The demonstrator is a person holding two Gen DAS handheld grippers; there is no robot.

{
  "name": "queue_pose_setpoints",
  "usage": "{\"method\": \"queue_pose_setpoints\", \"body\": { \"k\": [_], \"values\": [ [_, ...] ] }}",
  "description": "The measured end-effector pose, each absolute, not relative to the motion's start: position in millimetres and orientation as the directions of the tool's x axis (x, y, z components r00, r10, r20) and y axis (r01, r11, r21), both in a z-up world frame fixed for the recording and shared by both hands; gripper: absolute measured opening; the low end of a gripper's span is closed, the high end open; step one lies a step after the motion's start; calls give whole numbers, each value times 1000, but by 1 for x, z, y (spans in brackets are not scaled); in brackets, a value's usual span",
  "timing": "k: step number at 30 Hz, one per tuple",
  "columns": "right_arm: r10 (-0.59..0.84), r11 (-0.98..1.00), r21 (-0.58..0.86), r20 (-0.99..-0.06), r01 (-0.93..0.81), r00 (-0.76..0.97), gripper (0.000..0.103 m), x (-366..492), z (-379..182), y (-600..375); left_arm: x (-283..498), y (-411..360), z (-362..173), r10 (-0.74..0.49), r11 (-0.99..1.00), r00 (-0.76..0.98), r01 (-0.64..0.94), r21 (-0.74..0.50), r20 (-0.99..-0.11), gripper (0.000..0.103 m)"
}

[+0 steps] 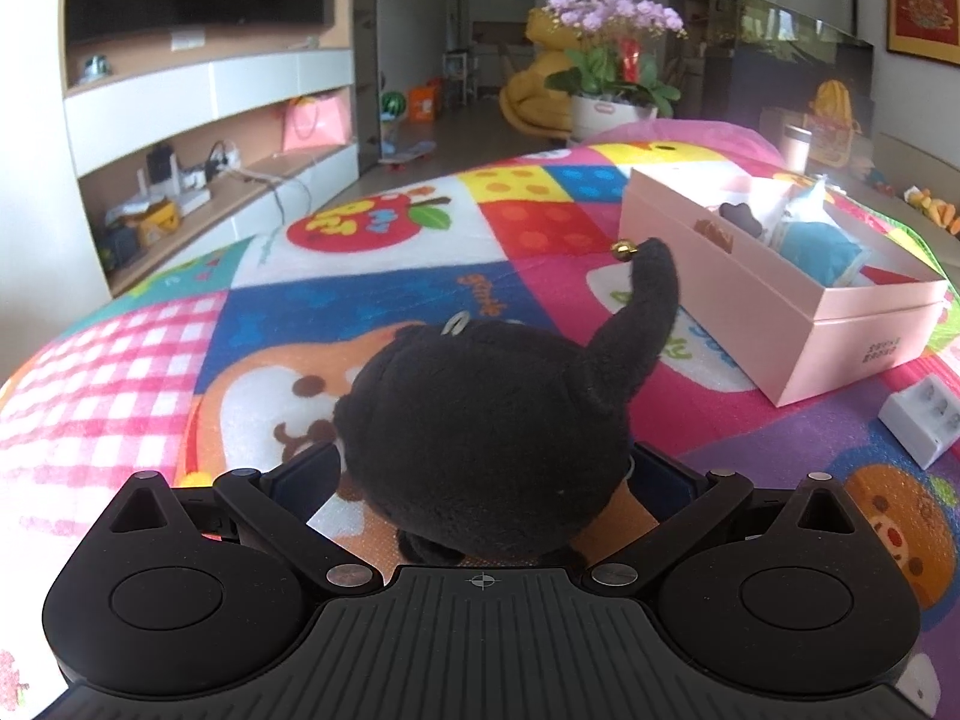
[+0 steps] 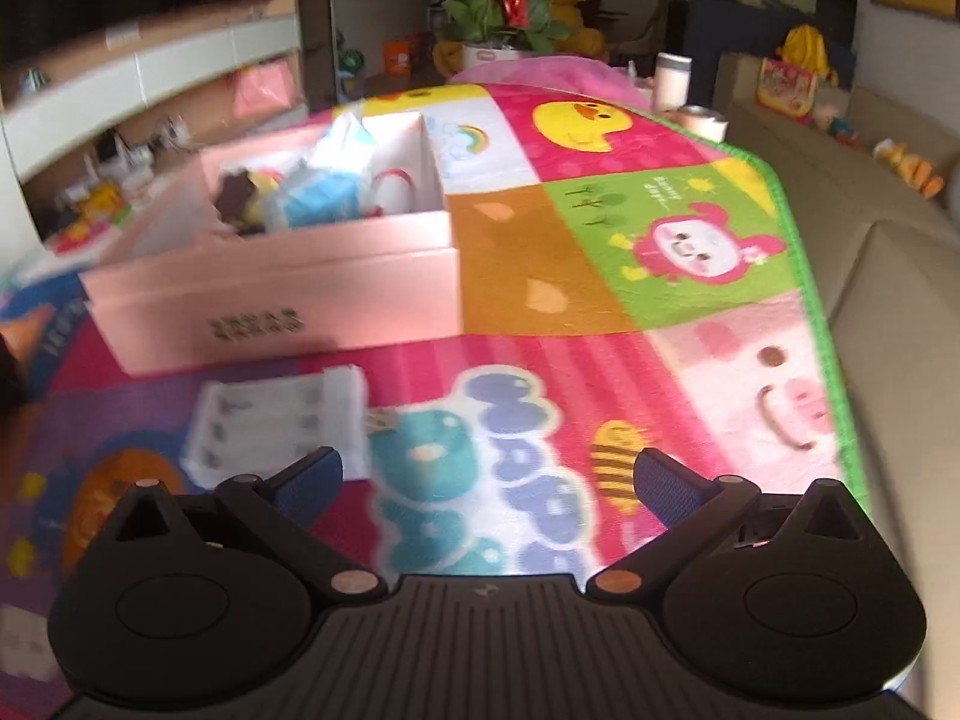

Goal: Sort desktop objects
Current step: 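Hold the black plush cat in the left gripper above the mat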

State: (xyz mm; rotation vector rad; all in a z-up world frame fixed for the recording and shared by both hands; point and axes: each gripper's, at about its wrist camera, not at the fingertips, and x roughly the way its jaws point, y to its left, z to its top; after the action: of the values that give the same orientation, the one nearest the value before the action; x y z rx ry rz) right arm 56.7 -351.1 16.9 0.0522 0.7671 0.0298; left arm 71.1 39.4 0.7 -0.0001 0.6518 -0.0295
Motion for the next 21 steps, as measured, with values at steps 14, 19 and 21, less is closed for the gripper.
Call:
{"method": "queue_pose_setpoints", "body": {
  "k": [14,19,21],
  "values": [
    [186,982,152,-721,-110,667,103,99,8,-300,73,50,-3,-41,997,778,-5,-72,-626,103],
    [200,978,108,-721,-177,664,103,91,9,-275,73,52,-3,-49,996,779,-7,-87,-625,103],
    [195,979,97,-718,-181,669,103,89,8,-268,73,52,-3,-50,996,780,-7,-88,-624,103]
  ]
}}
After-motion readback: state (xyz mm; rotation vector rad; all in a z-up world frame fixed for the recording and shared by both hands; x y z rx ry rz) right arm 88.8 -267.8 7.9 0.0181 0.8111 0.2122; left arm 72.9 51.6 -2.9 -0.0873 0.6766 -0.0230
